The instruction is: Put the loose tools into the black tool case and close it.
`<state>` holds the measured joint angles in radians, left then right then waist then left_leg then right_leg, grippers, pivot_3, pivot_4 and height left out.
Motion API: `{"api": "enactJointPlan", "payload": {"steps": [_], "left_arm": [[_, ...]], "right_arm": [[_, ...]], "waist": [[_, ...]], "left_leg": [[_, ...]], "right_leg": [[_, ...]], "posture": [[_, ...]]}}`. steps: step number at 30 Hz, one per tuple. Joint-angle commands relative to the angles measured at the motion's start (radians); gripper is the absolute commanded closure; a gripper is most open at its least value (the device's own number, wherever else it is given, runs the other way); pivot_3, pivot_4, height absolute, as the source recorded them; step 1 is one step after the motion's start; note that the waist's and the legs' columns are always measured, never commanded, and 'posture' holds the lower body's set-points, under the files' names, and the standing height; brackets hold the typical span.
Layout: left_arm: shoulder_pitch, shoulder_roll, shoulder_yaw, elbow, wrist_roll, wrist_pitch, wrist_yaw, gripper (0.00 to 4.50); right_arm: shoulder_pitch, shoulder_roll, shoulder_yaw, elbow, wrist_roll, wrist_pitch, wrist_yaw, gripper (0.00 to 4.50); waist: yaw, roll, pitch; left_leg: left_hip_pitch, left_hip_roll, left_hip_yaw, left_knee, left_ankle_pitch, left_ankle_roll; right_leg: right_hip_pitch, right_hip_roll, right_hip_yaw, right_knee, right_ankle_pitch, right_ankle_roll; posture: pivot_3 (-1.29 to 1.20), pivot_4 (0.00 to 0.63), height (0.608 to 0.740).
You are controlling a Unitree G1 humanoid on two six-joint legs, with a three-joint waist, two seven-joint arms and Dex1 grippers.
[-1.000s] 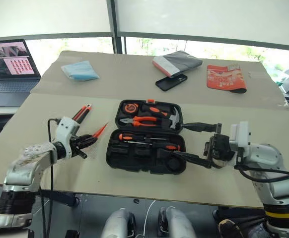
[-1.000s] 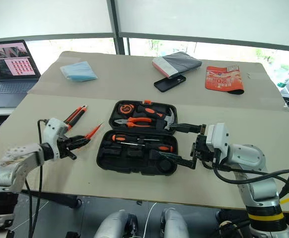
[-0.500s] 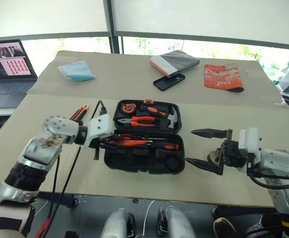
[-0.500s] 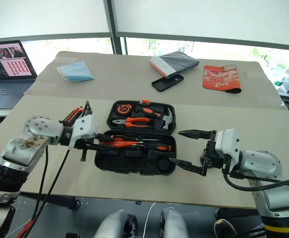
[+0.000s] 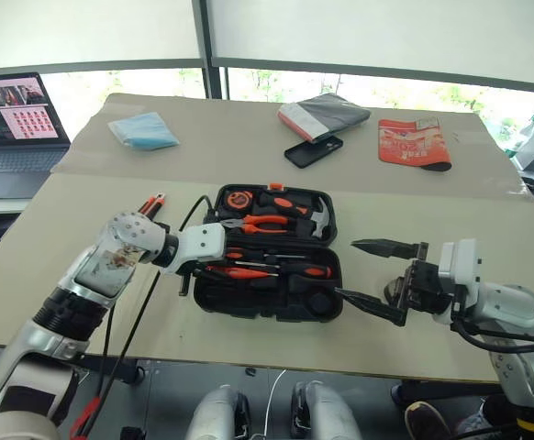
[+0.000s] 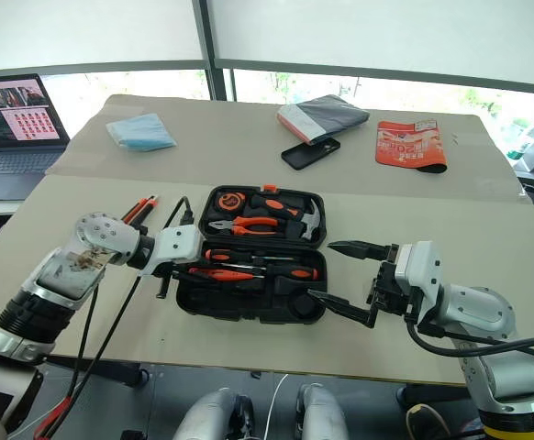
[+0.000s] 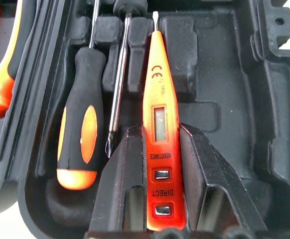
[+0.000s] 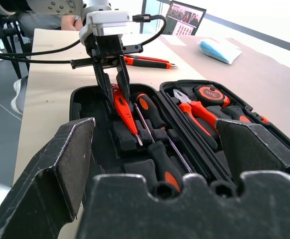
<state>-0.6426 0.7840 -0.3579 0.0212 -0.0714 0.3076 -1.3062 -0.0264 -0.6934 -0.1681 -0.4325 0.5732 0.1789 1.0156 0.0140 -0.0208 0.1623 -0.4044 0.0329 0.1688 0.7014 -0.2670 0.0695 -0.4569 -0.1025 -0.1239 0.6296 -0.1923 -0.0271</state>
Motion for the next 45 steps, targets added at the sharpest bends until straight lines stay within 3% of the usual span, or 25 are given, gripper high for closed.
{"api": "enactJointPlan", "payload": {"steps": [1, 12, 17, 19, 20, 23, 29, 32, 33, 39, 45], "left_arm": [[-0.012, 0.007, -0.022, 0.001, 0.042, 0.01, -0.008, 4.03], [-0.056, 0.035, -0.127, 0.01, 0.204, -0.025, -0.054, 4.03], [-0.024, 0.002, -0.099, -0.02, 0.152, 0.017, -0.053, 4.03], [-0.01, -0.007, -0.052, -0.037, 0.113, 0.003, -0.039, 3.03], [-0.003, -0.01, -0.025, -0.039, 0.095, -0.011, -0.032, 2.91], [0.017, -0.002, 0.066, -0.035, 0.026, -0.055, -0.033, 1.89], [0.074, 0.012, 0.21, -0.037, -0.101, -0.155, -0.037, 1.89], [0.093, -0.071, 0.261, 0.011, -0.168, -0.118, 0.029, 1.89], [0.094, -0.085, 0.266, 0.025, -0.169, -0.126, 0.039, 2.4], [0.104, -0.152, 0.21, 0.129, -0.118, -0.216, 0.049, 4.4], [0.126, -0.161, 0.158, 0.166, -0.082, -0.257, 0.029, 4.46]], "right_arm": [[-0.002, -0.002, -0.014, -0.04, 0.02, 0.001, -0.008, 0.0], [-0.03, 0.004, 0.005, -0.032, 0.019, 0.012, -0.012, 0.0], [-0.036, 0.009, 0.016, -0.034, 0.015, 0.015, -0.024, 0.0], [-0.034, 0.011, 0.019, -0.034, 0.014, 0.015, -0.028, 0.0], [-0.032, 0.012, 0.02, -0.035, 0.013, 0.014, -0.03, 0.0], [-0.03, 0.012, 0.022, -0.035, 0.015, 0.016, -0.033, 0.0], [-0.045, 0.015, 0.035, -0.011, 0.011, 0.009, -0.022, 0.0], [-0.079, 0.031, 0.061, 0.013, 0.0, -0.001, -0.019, 0.0], [-0.086, 0.034, 0.065, 0.017, -0.002, -0.002, -0.019, 0.0], [-0.096, 0.037, 0.066, 0.036, -0.009, -0.019, -0.01, 0.0], [-0.077, 0.025, 0.046, 0.039, -0.01, -0.023, -0.005, 0.0]], "waist": [[0.0, 0.0, 0.0], [-0.002, 0.0, 0.0], [-0.003, 0.0, -0.001], [-0.003, 0.0, -0.001], [-0.003, 0.0, -0.001], [-0.003, 0.0, 0.0], [-0.002, 0.0, 0.0], [-0.001, 0.0, 0.0], [0.0, 0.0, 0.0], [-0.001, 0.0, 0.0], [-0.003, 0.0, 0.0]], "left_leg": [[0.0, 0.0, 0.0, 0.0, 0.0, 0.0], [0.001, 0.0, 0.0, 0.001, -0.001, 0.001], [0.003, 0.001, 0.0, 0.001, -0.001, 0.002], [0.003, 0.001, 0.0, 0.001, -0.001, 0.002], [0.003, 0.001, 0.0, 0.001, -0.001, 0.002], [0.002, 0.001, 0.0, 0.001, -0.001, 0.001], [0.0, 0.001, 0.0, 0.003, 0.0, 0.0], [0.001, 0.001, 0.0, 0.003, -0.001, 0.001], [0.001, 0.0, 0.0, 0.003, -0.001, 0.001], [0.0, 0.0, 0.0, 0.004, -0.001, 0.002], [0.0, 0.0, 0.001, 0.004, -0.001, 0.002]], "right_leg": [[0.0, 0.0, 0.0, 0.0, 0.0, 0.0], [0.001, 0.001, 0.001, 0.001, 0.0, 0.0], [0.002, 0.002, 0.002, 0.001, 0.0, 0.0], [0.002, 0.002, 0.002, 0.002, 0.0, 0.0], [0.002, 0.002, 0.002, 0.001, 0.0, 0.0], [0.001, 0.002, 0.002, 0.001, 0.0, 0.0], [0.0, 0.0, 0.001, 0.002, 0.0, 0.0], [0.001, -0.001, 0.001, 0.002, 0.0, 0.0], [0.001, -0.001, 0.001, 0.002, 0.001, 0.001], [0.001, 0.0, 0.0, 0.001, 0.001, 0.001], [0.001, 0.0, 0.0, 0.002, 0.001, 0.001]], "posture": [[0.0, 0.15, 0.74], [0.0, 0.15, 0.74], [0.0, 0.15, 0.74], [0.0, 0.15, 0.74], [0.0, 0.15, 0.74], [0.0, 0.15, 0.74], [0.0, 0.15, 0.74], [0.0, 0.15, 0.74], [0.0, 0.15, 0.74], [0.0, 0.15, 0.74], [0.0, 0.15, 0.74]]}}
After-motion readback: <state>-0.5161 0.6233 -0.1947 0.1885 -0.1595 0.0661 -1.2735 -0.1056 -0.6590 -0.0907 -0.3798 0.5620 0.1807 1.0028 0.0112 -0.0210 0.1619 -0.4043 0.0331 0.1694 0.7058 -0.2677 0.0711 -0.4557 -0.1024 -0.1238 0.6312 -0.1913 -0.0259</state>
